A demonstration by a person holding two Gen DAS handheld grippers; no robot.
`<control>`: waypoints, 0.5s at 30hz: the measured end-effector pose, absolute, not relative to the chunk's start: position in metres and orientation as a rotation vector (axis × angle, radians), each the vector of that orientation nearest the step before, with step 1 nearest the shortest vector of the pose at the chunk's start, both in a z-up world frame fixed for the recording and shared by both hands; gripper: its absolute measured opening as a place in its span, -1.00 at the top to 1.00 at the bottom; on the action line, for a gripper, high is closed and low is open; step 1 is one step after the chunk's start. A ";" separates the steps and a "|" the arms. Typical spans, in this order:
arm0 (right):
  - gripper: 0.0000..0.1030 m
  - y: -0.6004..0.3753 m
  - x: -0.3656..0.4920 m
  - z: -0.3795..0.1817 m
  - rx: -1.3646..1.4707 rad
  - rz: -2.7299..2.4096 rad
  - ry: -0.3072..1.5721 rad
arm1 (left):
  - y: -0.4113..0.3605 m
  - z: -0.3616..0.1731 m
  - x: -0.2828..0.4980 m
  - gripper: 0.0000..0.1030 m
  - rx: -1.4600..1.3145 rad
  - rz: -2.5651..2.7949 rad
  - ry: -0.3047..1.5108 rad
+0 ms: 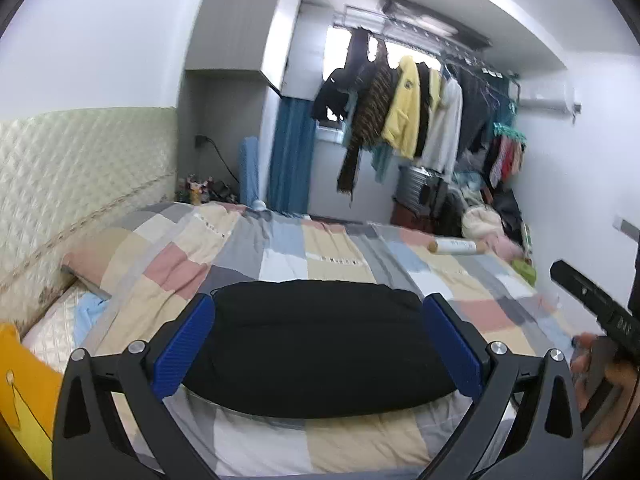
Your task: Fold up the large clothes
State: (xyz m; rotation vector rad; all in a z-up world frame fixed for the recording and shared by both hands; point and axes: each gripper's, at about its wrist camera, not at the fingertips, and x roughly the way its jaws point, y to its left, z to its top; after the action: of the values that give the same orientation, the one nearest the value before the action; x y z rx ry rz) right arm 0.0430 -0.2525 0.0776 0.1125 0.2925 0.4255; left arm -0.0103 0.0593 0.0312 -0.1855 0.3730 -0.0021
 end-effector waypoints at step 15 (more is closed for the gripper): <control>-1.00 -0.237 0.012 0.020 0.114 0.415 0.403 | 0.035 -0.017 -0.024 -1.00 -0.201 0.007 0.494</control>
State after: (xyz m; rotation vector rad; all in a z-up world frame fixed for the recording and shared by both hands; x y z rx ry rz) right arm 0.0120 -0.2367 0.0202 0.1139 0.4034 0.4153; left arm -0.0243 0.0347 -0.0169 -0.2011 0.4939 0.0071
